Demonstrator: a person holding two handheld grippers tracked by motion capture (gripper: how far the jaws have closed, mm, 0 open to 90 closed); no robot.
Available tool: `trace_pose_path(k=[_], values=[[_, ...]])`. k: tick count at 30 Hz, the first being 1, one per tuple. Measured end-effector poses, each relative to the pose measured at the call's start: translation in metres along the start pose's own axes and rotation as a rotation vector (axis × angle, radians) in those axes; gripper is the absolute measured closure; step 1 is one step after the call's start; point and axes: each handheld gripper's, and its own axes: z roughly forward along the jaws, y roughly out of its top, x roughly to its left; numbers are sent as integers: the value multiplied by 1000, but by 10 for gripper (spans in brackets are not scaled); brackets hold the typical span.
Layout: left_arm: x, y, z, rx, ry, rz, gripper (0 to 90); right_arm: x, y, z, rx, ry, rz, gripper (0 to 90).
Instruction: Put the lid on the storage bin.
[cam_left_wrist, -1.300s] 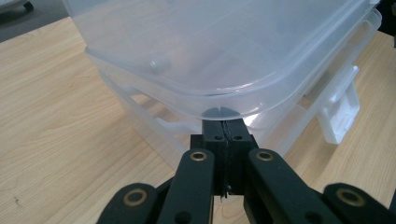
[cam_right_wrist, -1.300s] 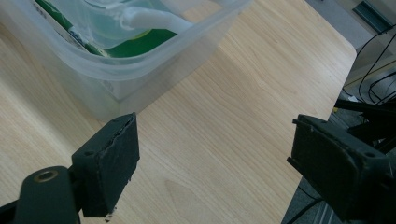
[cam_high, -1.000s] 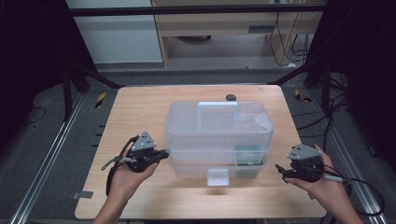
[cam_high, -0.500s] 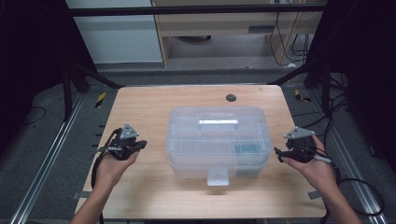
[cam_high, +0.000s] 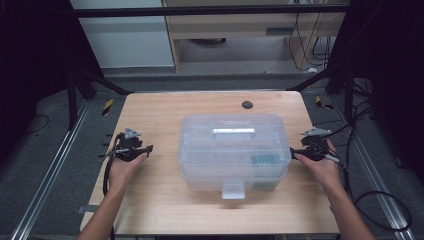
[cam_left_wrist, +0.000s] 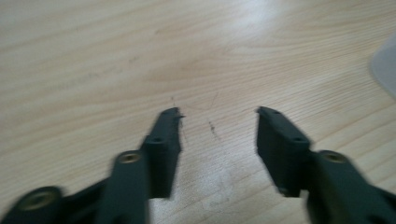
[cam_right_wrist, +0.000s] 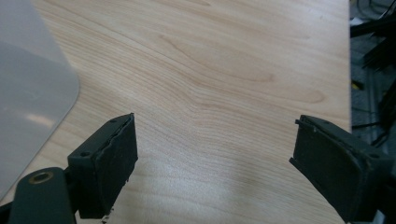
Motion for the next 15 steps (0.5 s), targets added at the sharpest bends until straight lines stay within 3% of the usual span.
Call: trace_pose_path(k=[2, 7, 12, 14, 15], values=[[0, -4, 11, 25, 2, -4, 345, 0, -3, 6, 7, -6, 8, 129], [-2, -9, 23, 17, -3, -35, 211, 1, -8, 17, 9, -36, 42, 118], [-5, -12, 32, 11, -16, -58, 174, 1, -11, 20, -6, -27, 66, 102], [-5, -15, 36, -8, -21, -73, 148, 1, -13, 21, -18, -21, 88, 80], [-6, -16, 37, -20, -20, -71, 126, 0, -14, 23, -16, -15, 124, 52]])
